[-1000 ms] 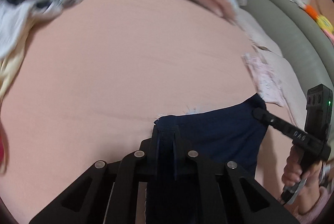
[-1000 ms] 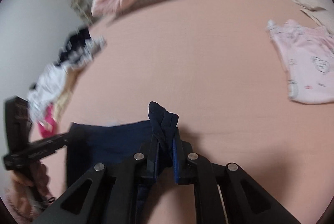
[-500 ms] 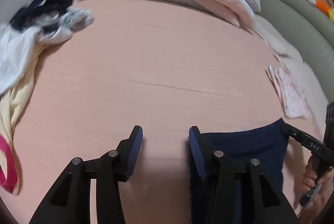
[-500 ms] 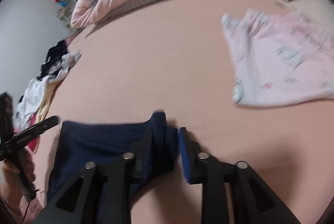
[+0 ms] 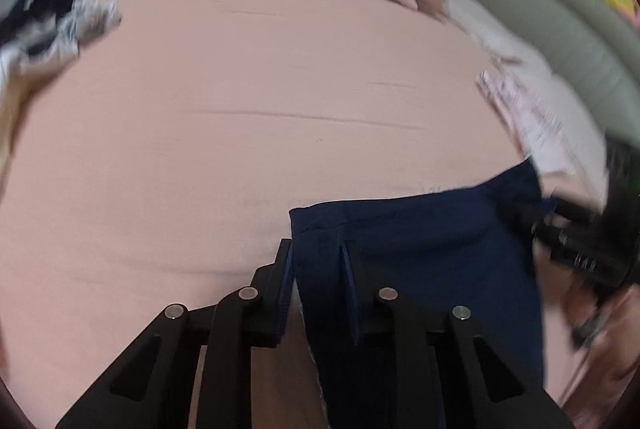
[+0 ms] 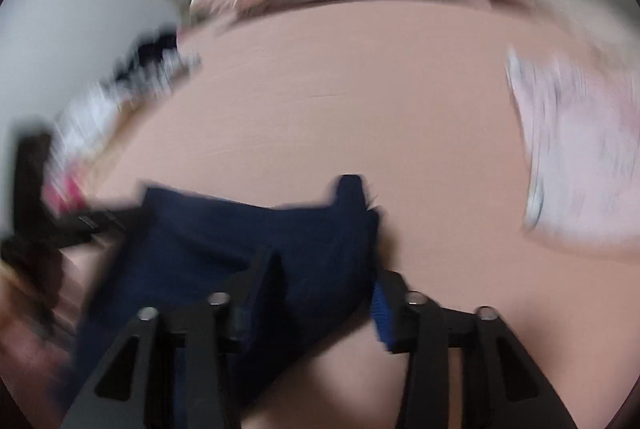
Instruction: Fold clothes
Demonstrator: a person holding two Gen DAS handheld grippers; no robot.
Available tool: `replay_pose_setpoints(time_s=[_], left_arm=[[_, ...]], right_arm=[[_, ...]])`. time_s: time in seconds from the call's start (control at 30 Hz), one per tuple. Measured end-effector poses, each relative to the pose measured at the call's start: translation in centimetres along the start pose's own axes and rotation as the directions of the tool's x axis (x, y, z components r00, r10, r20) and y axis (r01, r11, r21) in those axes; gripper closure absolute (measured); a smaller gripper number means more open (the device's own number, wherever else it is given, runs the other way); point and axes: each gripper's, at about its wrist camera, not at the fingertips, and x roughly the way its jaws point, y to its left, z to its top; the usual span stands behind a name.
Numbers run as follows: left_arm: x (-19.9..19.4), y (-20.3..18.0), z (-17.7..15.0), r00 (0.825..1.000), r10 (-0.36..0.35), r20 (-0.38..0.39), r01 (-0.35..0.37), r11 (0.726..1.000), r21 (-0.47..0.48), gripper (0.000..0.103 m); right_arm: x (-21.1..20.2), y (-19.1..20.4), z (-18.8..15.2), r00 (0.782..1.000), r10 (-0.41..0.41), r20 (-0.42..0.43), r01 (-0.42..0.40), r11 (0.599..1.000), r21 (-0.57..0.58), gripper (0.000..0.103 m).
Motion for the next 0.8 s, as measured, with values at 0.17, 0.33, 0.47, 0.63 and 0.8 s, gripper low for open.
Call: replay_pose_setpoints(time_s=[0.17,0.33,0.47,0.63,0.8], left_arm=[[-4.4,-0.7,-1.6,0.999,0.046,-0.011,-0.046,0.999,-0.012,0.073],[-8.3,-3.2,-7.5,1.000,0.010,-0.024,-0.008,0.996,0.093,0.061],[-8.4,-5.5,-10.4,0.982,0.109,-0.154,-0.080,0.980,0.184,0.061],[-11.0,-5.1,-13.3,0.979,0.099,-0.177,-0.067,0.982,0.176,0.055],[-11.0,-2.8,-13.6,0.978,0.053,-0.204,-0.049,0.999,0.024,0.050]], right_arm=[[-3.2,-2.1,0.7,0.995,-0.097,0.026,0.091,0.982,0.168,0.058],[-9.4,0.5,-2.4,0.993,-0.106,0.048,0.094,0.973,0.210,0.056],[-9.4,8.5,-6.1,0.988,-0.102,-0.119,0.117,0.985,0.124,0.056],[-10.2,13.6,-12.9,0.968,-0.155,-0.195,0.154,0.988,-0.023,0.056],[-11.3,12.9,-14.7,0.968,-0.155,-0.198,0.160,0.987,0.007,0.055]])
